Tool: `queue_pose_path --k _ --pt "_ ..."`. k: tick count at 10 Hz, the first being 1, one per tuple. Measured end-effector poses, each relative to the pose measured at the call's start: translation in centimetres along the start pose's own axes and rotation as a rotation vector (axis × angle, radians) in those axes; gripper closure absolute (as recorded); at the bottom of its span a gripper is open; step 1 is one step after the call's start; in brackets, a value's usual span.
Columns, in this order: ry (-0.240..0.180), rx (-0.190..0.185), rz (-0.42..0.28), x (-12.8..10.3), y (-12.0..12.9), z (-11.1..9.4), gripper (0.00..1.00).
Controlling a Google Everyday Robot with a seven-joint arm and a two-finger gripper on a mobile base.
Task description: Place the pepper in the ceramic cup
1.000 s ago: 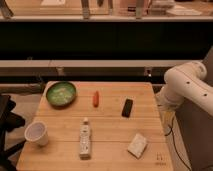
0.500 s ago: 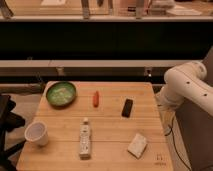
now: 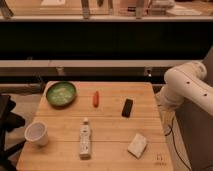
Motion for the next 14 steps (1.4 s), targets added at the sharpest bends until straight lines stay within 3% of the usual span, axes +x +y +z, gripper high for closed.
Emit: queue_pose_path --k 2,6,11,14 --pt "0.002 0.002 -0.002 -0.1 -0.2 0.0 0.20" --pt "0.011 0.016 -0.052 -5.6 -3.4 0.2 0.20" --pt "0.025 0.029 -0.097 -7.2 -4.9 0.4 0.20" --pt "0.044 0.046 -0.178 -11.6 -6.1 0.9 0.20"
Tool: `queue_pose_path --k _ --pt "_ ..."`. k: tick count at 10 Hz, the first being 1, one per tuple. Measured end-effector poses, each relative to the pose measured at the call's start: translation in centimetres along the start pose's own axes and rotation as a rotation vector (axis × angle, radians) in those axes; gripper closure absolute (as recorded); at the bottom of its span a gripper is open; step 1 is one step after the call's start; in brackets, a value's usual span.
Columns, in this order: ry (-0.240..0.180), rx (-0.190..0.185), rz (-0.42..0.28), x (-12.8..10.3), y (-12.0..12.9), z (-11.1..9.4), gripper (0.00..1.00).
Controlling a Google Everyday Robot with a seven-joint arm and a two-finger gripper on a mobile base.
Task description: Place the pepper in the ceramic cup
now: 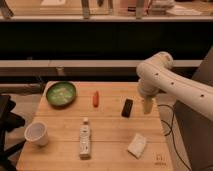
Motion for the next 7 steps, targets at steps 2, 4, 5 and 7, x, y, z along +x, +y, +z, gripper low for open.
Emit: queue_pose_path --k 2,4,5,7 --pt "0.013 0.009 -0.034 -0.7 -0.6 0.1 0.20" --pt "0.026 0.014 -0.066 -1.0 -0.9 0.4 0.20" --pt "0.026 0.021 -0.080 -1.5 -1.5 0.6 0.20" --pt "0.025 0.034 -0.112 -3.0 -2.4 1.1 0.20"
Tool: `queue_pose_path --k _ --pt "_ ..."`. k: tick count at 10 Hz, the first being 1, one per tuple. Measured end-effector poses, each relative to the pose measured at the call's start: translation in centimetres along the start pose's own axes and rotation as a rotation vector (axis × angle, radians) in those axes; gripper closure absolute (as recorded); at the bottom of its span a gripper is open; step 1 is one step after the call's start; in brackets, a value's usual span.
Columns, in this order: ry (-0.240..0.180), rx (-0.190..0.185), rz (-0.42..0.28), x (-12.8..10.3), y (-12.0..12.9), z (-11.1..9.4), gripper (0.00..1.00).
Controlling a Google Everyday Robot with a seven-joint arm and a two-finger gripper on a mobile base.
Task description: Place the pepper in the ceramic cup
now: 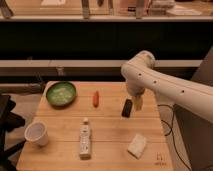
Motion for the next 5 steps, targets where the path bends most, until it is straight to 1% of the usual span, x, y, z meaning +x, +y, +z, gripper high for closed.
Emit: queue_pose_path --k 2,4,5 --pt "0.004 0.014 -0.032 -1.3 -1.0 0.1 0.20" --pt "0.012 0.025 -0.063 -1.0 -1.4 0.4 0.20" --pt "0.006 0.031 -0.079 -1.2 -1.8 0.6 0.20"
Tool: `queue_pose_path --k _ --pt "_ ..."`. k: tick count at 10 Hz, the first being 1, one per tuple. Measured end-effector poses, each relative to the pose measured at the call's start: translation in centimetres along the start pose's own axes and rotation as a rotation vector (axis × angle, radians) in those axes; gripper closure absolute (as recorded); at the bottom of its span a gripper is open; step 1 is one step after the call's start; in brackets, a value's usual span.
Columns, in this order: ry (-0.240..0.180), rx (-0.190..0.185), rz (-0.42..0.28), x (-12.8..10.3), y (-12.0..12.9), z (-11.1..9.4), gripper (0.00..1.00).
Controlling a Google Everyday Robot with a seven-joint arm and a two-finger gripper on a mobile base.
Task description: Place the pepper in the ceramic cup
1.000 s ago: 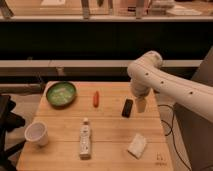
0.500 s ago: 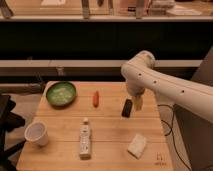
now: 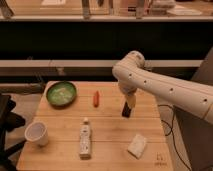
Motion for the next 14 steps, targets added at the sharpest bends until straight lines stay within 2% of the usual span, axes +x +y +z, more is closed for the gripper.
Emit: queue_pose_path --k 3,5,14 --pt "-0.019 0.019 -0.022 -0.2 -0.4 0.7 0.20" --pt "-0.034 0.034 -0.047 -1.5 -1.1 1.1 0.20" --pt "-0.072 0.058 -0.135 -2.1 -3.7 3.9 0.20"
